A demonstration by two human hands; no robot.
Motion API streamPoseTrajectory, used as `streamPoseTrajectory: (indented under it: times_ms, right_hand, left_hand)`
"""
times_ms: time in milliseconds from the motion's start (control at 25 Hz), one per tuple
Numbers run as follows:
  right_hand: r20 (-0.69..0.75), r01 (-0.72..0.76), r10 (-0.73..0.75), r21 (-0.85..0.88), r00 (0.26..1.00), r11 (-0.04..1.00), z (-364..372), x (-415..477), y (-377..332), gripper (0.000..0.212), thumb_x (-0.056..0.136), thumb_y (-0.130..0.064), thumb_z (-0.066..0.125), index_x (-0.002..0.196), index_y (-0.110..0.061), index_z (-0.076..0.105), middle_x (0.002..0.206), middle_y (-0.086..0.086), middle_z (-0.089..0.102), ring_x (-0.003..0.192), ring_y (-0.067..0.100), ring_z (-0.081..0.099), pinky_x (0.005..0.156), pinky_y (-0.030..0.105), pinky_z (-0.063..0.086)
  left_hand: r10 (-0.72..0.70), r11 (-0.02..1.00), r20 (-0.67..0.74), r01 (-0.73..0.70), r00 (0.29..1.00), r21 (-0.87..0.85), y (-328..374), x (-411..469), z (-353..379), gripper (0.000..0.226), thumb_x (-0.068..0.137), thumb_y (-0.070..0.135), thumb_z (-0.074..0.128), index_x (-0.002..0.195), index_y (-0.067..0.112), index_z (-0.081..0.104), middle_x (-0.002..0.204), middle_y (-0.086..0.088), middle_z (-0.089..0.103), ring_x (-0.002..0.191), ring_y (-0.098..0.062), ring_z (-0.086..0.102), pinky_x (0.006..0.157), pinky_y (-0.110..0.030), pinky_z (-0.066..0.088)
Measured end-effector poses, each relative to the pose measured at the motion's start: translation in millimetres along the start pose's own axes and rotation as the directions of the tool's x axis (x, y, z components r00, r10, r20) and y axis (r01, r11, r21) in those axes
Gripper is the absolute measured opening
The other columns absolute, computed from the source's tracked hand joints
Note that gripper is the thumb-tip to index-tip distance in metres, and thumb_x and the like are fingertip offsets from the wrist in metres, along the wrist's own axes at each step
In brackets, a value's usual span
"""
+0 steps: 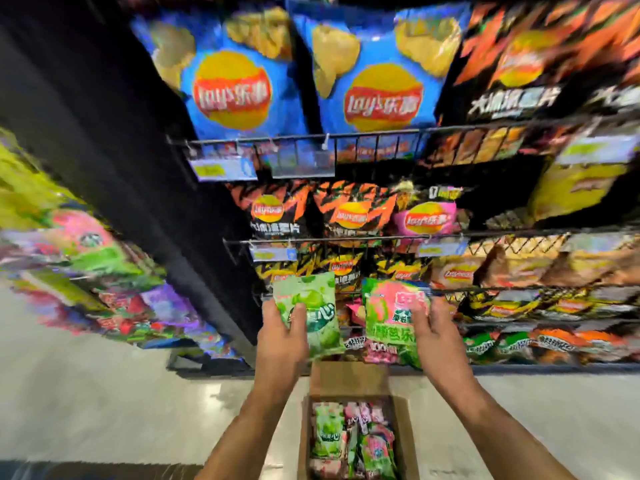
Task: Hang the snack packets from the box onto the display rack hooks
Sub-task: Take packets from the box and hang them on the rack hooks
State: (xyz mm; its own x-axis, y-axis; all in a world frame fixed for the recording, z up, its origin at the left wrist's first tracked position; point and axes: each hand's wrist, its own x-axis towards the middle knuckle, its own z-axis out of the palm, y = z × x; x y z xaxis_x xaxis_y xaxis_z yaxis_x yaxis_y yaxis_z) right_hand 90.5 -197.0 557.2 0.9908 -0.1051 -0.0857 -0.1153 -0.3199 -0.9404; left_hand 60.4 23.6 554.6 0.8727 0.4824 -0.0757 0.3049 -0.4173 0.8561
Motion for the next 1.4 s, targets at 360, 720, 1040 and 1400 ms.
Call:
streamPoseTrajectory:
  times_ms: [360,720,1040,1400]
  right_hand:
    - [-0.012,0.319,-0.319,0.056,0.948,0.946,-52.7,-10.7,-175.3,0.028,0.106,-0.027,0.043,0.103,0.0,0.049,0.088,0.01,0.048,0.087,0.023,0.046,0.071,0.03,0.028]
    - [0.077,0.53,-0.557,0.224,0.827,0.818,-64.7,-45.9,-290.1,0.031,0.105,-0.026,0.048,0.079,-0.011,0.039,0.073,0.0,0.036,0.063,0.01,0.035,0.063,0.029,0.034]
    - [0.275,0.547,-0.634,0.333,0.722,0.768,-3.6,-104.1,-352.3,0.032,0.106,-0.029,0.045,0.077,-0.019,0.036,0.068,-0.006,0.039,0.05,-0.002,0.042,0.05,0.018,0.034]
    - [0.345,0.573,-0.692,0.391,0.634,0.72,114.7,-196.0,-402.1,0.029,0.105,-0.025,0.048,0.077,-0.022,0.042,0.067,-0.007,0.043,0.05,-0.005,0.047,0.049,0.012,0.036]
  left_hand:
    - [0.175,0.978,-0.271,-0.199,0.946,-0.062,147.3,-46.6,-113.1,0.02,0.104,0.035,0.059,0.102,0.018,0.049,0.077,-0.005,0.064,0.077,-0.032,0.062,0.072,-0.044,0.045]
    - [0.226,0.936,-0.465,-0.323,0.856,-0.139,221.6,-91.3,-199.3,0.025,0.104,0.039,0.057,0.11,0.015,0.051,0.093,-0.003,0.064,0.087,-0.025,0.062,0.075,-0.039,0.047]
    - [0.127,0.958,-0.626,-0.259,0.769,-0.123,200.0,-142.7,-297.8,0.045,0.094,0.064,0.054,0.11,0.023,0.05,0.105,-0.019,0.064,0.094,-0.037,0.066,0.078,-0.061,0.057]
    - [0.054,0.931,-0.686,-0.285,0.726,-0.228,138.8,-165.6,-426.7,0.016,0.106,0.037,0.056,0.107,0.021,0.053,0.105,-0.009,0.071,0.093,-0.024,0.076,0.071,-0.056,0.064]
